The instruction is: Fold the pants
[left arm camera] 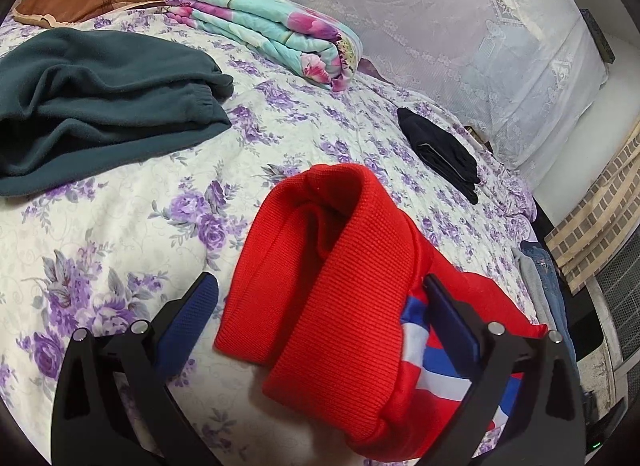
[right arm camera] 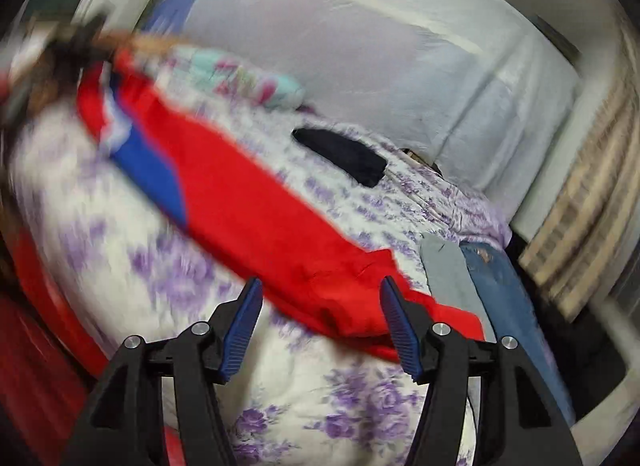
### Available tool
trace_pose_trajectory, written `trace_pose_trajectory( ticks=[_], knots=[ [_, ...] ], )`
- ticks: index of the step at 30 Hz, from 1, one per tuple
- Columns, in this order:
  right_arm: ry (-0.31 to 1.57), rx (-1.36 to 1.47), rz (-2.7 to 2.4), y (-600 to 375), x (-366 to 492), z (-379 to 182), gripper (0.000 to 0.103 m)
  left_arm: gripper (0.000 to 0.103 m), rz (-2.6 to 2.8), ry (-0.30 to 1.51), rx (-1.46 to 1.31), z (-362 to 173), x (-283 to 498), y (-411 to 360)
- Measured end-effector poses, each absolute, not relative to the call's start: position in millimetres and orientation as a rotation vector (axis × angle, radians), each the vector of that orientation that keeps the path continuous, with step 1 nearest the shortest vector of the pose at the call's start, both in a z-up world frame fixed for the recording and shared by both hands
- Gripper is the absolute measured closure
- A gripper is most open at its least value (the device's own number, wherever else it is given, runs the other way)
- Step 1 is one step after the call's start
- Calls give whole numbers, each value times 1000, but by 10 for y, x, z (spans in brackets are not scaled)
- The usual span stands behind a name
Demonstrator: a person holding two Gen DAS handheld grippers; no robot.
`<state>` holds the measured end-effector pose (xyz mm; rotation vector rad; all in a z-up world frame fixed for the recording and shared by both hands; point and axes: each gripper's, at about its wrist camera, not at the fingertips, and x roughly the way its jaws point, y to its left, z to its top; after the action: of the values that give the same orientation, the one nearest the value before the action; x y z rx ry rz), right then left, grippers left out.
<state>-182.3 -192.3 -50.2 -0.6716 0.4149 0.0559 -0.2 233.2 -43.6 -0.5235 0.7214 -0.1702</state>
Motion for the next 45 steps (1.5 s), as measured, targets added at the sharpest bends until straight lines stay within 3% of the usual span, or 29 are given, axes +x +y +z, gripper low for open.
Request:
trace_pose_trajectory(
  ticks=[3,11,13,15,18,23,26,28,35,37,38,39,41,43,45],
  knots=[
    [436,-700,7,-1986,-1735,-558,50,5,-171,721,-524,-435,-5,2332],
    [422,-734,6,-2204,-1771,-466,51,5,-171,718,-530,-425,-13,2335],
    [417,-789,7,-2168,-1698,-538,58,5,-172,717,-530,-425,-14,2336],
    [441,-795,19,-2142,-1597,-558,89,5,-172,718,-530,-425,-15,2336],
    [442,-684,38,-2222,-1466,-409,96,5,-172,718,-530,-425,-12,2338],
    [506,-28,22,-3281,-1147,143,96,5,-173,717,-531,-428,-17,2340],
    [626,297,-117,-4196,-950,-35,96,5,-175,716,-533,-428,-13,2343],
    [644,479,-80,-4481,-1039,-163,89,5,-173,717,-533,-430,-15,2341],
    [504,138,-37,-3714,-1316,131,84,5,-166,720,-528,-431,-19,2334],
    [495,37,26,-3384,-1265,150,78,5,-166,720,-529,-433,-15,2335],
    [495,-39,59,-3186,-1213,146,67,5,-167,720,-530,-432,-15,2337],
    [503,-92,78,-3061,-1163,125,58,5,-167,720,-530,-432,-12,2337],
    [612,-168,80,-2899,-934,-35,53,5,-167,721,-528,-431,-11,2336],
    [781,-136,85,-2993,-725,-326,54,5,-169,720,-529,-431,-16,2340],
    [768,-79,118,-3106,-777,-407,54,5,-162,718,-536,-417,-30,2352]
  ],
)
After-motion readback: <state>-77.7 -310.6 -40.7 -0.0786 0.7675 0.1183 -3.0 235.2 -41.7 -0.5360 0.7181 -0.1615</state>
